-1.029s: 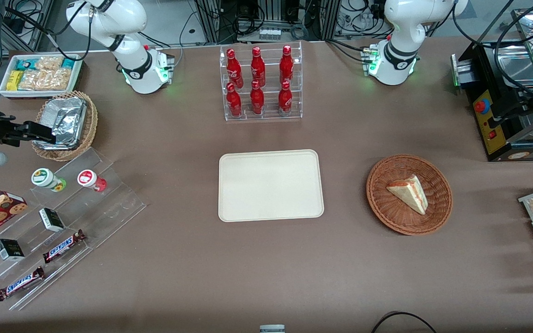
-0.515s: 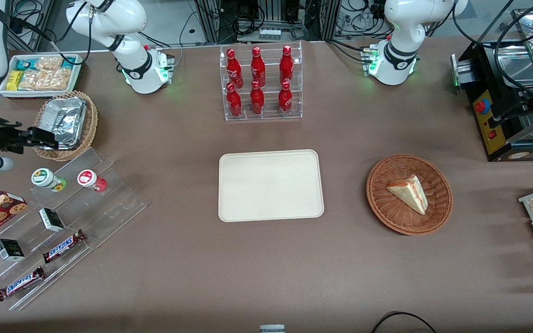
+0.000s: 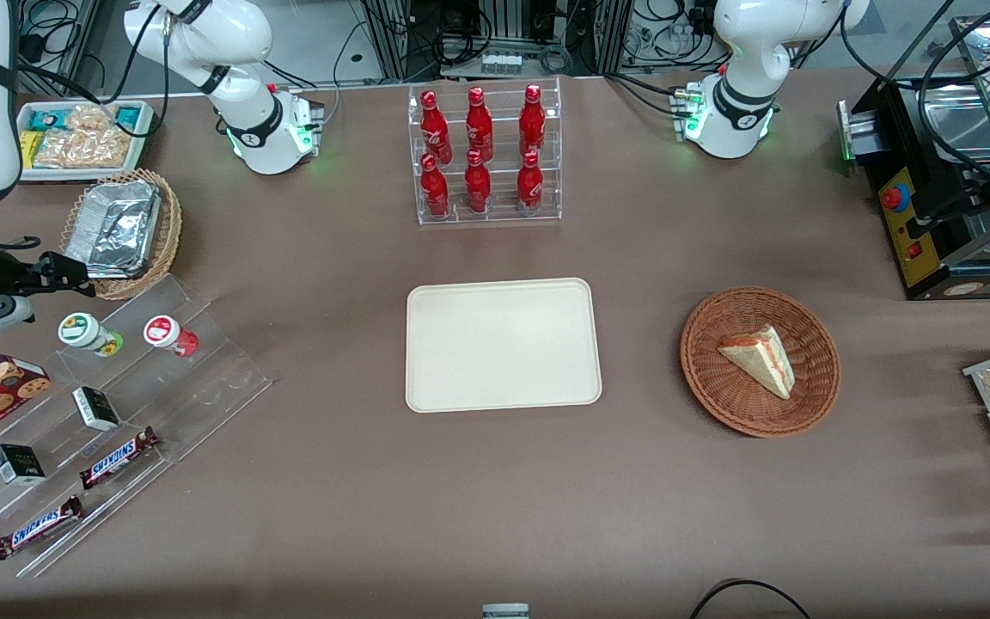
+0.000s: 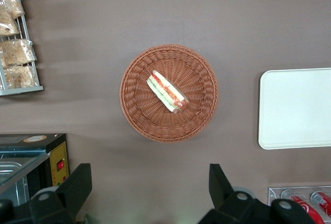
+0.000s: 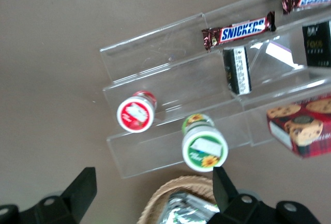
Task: Place green gum on tray
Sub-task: 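Move the right gripper down over the green-lidded gum tub on the rack, then close the right gripper on the green-lidded gum tub and lift it, then carry the held gum tub over the cream tray and lower it, then open the right gripper to release the gum tub onto the tray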
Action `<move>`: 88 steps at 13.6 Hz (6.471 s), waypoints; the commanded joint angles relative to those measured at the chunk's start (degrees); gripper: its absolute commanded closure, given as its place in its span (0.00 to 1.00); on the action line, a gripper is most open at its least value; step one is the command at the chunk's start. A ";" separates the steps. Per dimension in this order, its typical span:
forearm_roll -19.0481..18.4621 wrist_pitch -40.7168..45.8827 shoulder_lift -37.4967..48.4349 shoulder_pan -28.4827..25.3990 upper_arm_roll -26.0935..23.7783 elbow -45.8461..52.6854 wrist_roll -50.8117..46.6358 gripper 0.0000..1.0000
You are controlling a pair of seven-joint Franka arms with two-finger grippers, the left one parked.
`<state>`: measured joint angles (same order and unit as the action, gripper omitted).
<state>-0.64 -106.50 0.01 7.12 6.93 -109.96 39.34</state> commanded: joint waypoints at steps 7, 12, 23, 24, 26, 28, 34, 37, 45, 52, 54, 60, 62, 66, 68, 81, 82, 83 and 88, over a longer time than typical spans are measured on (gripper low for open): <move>-0.15 -14.08 0.60 4.83 0.10 -9.92 18.30 0.00; 0.12 -19.36 -0.54 6.41 0.10 -13.44 19.90 0.00; 1.87 -22.09 -2.30 6.15 0.10 -14.76 19.72 1.00; 1.87 -21.65 -2.13 6.06 0.10 -14.41 19.72 1.00; 1.87 -19.29 -1.86 5.71 -0.08 -12.58 19.72 1.00; 1.87 -14.73 -2.56 5.53 -0.43 -7.84 19.11 1.00; 1.88 -1.02 -3.09 -1.31 -0.60 1.66 9.03 1.00; 1.87 2.17 -3.09 -8.33 -0.60 2.99 -1.25 1.00; 3.09 0.42 -7.39 -26.71 -0.60 3.60 -32.18 1.00; 4.86 -11.17 -16.35 -41.38 -0.60 4.84 -56.71 1.00; 5.21 -15.39 -19.07 -44.46 -0.60 4.93 -63.22 1.00; 5.22 -18.22 -30.14 -52.64 -0.60 15.11 -80.10 1.00; 5.65 -20.84 -32.52 -53.61 -0.60 16.53 -82.22 1.00; 9.52 -25.86 -35.43 -54.76 -0.60 17.23 -82.76 1.00; 9.43 -26.22 -37.71 -55.37 -0.60 19.07 -83.63 1.00; 8.55 -32.02 -40.97 -57.22 -0.43 18.81 -82.85 0.00; 8.03 -32.02 -40.97 -57.22 -0.43 18.73 -82.85 0.00; 7.42 -32.02 -40.88 -57.22 -0.43 18.64 -82.85 0.00; 5.92 -31.49 -40.53 -57.22 -0.43 18.29 -80.83 0.00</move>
<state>6.08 -137.81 -40.01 -49.51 5.82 -92.48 -42.33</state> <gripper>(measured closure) 0.000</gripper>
